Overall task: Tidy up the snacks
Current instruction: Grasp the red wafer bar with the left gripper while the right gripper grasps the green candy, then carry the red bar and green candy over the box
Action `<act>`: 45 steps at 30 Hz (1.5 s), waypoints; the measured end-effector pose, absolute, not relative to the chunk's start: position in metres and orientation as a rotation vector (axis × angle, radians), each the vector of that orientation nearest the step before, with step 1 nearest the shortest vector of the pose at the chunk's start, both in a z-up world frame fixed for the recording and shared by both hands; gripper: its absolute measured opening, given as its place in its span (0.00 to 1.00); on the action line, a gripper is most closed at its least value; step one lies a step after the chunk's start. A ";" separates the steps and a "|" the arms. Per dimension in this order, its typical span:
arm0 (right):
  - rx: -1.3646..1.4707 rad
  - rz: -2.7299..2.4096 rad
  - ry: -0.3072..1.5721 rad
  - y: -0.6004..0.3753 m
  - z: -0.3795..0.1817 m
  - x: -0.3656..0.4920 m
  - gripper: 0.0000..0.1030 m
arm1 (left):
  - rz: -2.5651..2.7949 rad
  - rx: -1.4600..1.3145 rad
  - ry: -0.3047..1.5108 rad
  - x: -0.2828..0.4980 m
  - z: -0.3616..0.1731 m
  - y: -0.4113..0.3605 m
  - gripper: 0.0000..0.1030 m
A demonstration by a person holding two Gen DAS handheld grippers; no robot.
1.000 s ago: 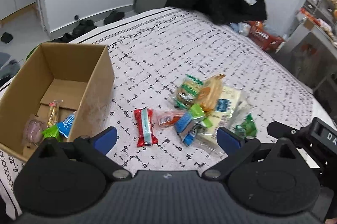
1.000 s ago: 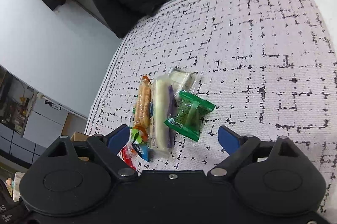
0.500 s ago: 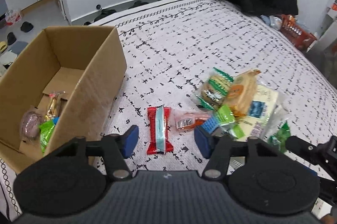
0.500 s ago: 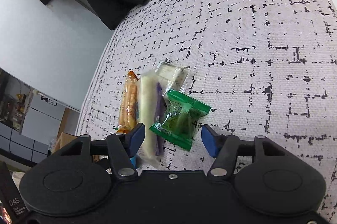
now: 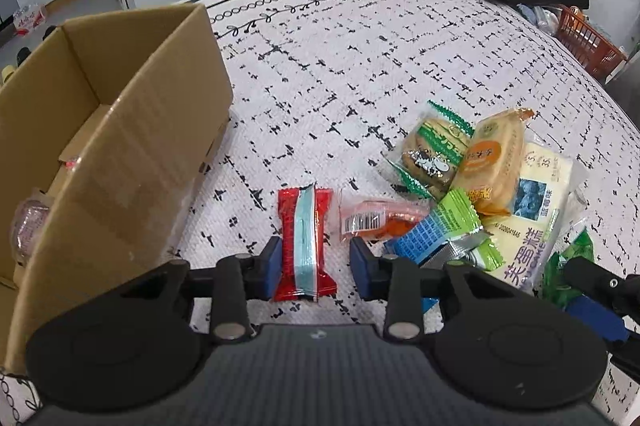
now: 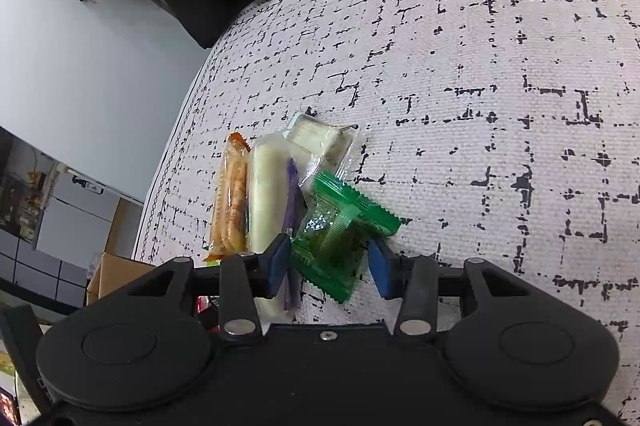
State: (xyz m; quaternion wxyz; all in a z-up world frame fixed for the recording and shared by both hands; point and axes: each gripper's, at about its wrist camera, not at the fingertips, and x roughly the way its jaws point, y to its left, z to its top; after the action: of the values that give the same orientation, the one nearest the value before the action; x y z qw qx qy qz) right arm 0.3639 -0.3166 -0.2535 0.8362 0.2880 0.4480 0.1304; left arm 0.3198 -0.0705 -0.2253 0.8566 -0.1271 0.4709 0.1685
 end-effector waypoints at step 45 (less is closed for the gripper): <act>0.420 0.219 0.792 -0.302 -0.198 0.322 0.25 | 0.195 -0.297 0.883 0.250 -0.141 -0.041 0.18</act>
State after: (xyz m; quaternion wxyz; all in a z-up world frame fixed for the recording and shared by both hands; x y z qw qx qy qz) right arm 0.3217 -0.3023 -0.1985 0.8955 0.2027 0.3819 0.1059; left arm 0.2496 -0.0409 -0.1407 0.8889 -0.1430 0.4251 0.0938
